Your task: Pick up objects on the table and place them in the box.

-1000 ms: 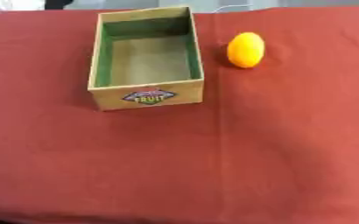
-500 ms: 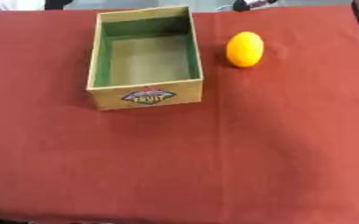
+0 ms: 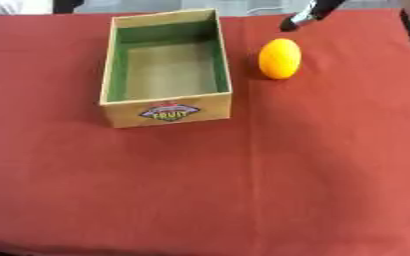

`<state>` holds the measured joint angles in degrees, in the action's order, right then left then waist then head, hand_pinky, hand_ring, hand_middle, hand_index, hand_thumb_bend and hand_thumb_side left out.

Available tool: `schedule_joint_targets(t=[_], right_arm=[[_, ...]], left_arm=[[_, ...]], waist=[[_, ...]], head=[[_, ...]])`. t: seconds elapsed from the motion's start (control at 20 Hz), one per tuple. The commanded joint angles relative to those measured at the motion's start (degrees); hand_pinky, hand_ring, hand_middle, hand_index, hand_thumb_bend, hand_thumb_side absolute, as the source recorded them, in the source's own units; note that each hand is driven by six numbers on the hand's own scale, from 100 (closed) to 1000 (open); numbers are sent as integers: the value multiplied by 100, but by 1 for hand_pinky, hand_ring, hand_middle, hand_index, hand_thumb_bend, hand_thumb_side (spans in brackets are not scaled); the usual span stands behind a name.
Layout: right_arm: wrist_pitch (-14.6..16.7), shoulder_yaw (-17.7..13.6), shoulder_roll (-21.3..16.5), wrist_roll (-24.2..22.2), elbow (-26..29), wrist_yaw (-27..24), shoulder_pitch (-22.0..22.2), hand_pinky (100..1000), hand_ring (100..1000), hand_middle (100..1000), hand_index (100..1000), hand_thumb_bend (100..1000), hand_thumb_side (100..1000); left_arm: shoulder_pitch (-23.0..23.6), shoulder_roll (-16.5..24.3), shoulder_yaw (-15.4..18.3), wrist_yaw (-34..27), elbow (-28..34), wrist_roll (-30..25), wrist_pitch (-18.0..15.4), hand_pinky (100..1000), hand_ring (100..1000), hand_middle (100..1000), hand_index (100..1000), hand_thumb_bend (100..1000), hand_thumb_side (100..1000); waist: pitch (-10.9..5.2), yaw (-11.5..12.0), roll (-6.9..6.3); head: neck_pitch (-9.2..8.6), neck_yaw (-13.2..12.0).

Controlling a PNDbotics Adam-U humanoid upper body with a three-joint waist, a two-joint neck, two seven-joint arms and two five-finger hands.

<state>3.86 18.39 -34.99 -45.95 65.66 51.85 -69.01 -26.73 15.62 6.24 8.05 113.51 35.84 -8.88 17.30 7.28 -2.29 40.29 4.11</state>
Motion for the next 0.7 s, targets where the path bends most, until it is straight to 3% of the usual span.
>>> schedule_joint_targets(t=[0.05,0.45,0.7], right_arm=[[77,-77,-149,-132,-29,74,-90,893,961,894,1000,593,600],[144,-11,-106,-253,-330,206,-14,894,958,892,1000,594,586],[133,18,-78,-233,-488,135,59,893,958,888,1000,624,600]], left_arm=[[-35,138,14,-9,108,-10,-2,547,572,623,741,112,869],[-41,132,16,-13,108,-9,-3,547,572,623,740,112,869],[-49,123,20,-17,108,-1,-7,547,572,623,740,112,869]], waist=[[-125,-10,4],[-113,5,-9],[-87,12,-12]], head=[[-70,-18],[-77,-5],[-197,11]])
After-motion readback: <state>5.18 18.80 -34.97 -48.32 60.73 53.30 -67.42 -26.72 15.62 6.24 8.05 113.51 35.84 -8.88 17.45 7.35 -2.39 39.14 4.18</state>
